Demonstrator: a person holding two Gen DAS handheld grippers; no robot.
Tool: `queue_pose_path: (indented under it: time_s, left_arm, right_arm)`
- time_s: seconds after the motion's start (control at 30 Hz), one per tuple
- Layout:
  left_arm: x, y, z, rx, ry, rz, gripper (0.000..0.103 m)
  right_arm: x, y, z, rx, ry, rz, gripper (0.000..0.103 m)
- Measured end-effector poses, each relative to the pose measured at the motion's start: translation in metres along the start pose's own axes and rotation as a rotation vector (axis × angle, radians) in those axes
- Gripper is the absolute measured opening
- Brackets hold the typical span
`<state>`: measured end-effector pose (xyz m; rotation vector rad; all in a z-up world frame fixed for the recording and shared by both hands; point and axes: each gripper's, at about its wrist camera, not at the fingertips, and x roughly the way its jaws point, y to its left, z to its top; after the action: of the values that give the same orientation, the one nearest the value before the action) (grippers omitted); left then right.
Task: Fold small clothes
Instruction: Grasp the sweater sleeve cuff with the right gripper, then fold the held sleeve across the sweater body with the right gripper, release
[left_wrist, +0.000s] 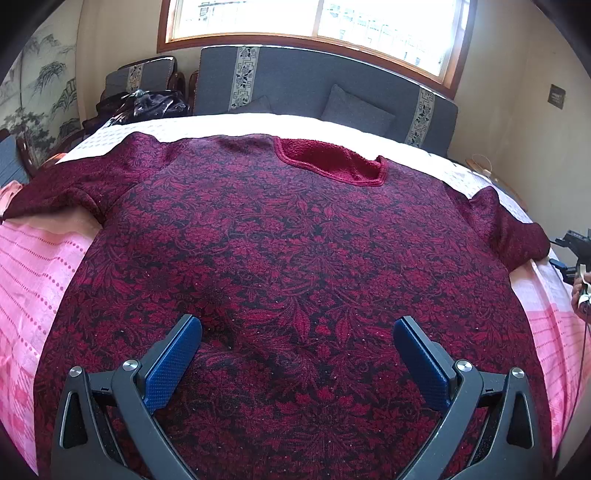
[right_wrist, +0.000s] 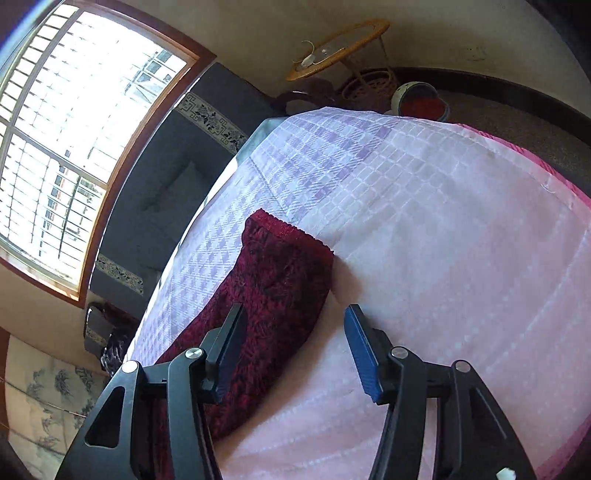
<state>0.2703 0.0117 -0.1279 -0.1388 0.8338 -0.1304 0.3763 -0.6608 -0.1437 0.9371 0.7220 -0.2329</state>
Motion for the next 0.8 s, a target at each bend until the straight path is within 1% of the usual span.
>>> queue_pose_path:
  time_s: [0.07, 0.2, 0.23, 0.27, 0.3, 0.33, 0.4, 0.43, 0.5, 0.6, 0.67, 0.7, 0.8]
  left_arm:
    - [0.001, 0.001, 0.0, -0.006, 0.004, -0.003, 0.103]
    - [0.002, 0.0, 0.0, -0.003, 0.017, 0.001, 0.103]
    - [0.003, 0.0, 0.0, -0.004, 0.019, 0.0, 0.103]
    - [0.003, 0.001, 0.0, -0.006, 0.02, -0.001, 0.103]
    - [0.002, 0.001, 0.0, -0.01, 0.019, -0.002, 0.103]
    - [0.003, 0.002, 0.0, -0.014, 0.019, -0.002, 0.103]
    - [0.003, 0.005, 0.0, -0.027, 0.022, -0.01, 0.103]
    - [0.003, 0.007, 0.0, -0.039, 0.022, -0.017, 0.103]
    - [0.002, 0.013, 0.001, -0.069, 0.014, -0.034, 0.103]
    - [-0.005, 0.026, 0.002, -0.13, -0.009, -0.053, 0.103]
    - [-0.014, 0.037, 0.004, -0.174, -0.025, -0.06, 0.103]
    - [-0.019, 0.043, 0.006, -0.186, -0.03, -0.058, 0.103]
    - [-0.033, 0.065, 0.013, -0.2, -0.047, -0.017, 0.103]
  right_arm:
    - [0.008, -0.001, 0.008, 0.014, -0.006, 0.023, 0.053]
    - [0.017, 0.006, 0.011, -0.016, -0.023, 0.021, 0.051]
    - [0.017, 0.007, 0.009, -0.027, -0.031, 0.005, 0.043]
    - [0.018, 0.007, 0.008, -0.036, -0.033, -0.021, 0.02]
    - [0.022, 0.007, 0.008, -0.039, -0.013, -0.048, 0.009]
    - [0.023, 0.003, 0.008, -0.025, 0.007, -0.047, 0.01]
    - [0.012, 0.003, 0.008, 0.001, -0.004, -0.044, 0.01]
    - [0.003, 0.007, 0.007, 0.0, -0.028, -0.031, 0.01]
    - [-0.019, 0.025, 0.002, -0.016, -0.076, 0.025, 0.01]
    - [-0.045, 0.071, -0.014, -0.064, -0.081, 0.12, 0.01]
    - [-0.057, 0.11, -0.033, -0.114, -0.059, 0.186, 0.01]
    - [-0.06, 0.129, -0.043, -0.138, -0.043, 0.217, 0.01]
    - [-0.055, 0.191, -0.085, -0.224, 0.018, 0.289, 0.01]
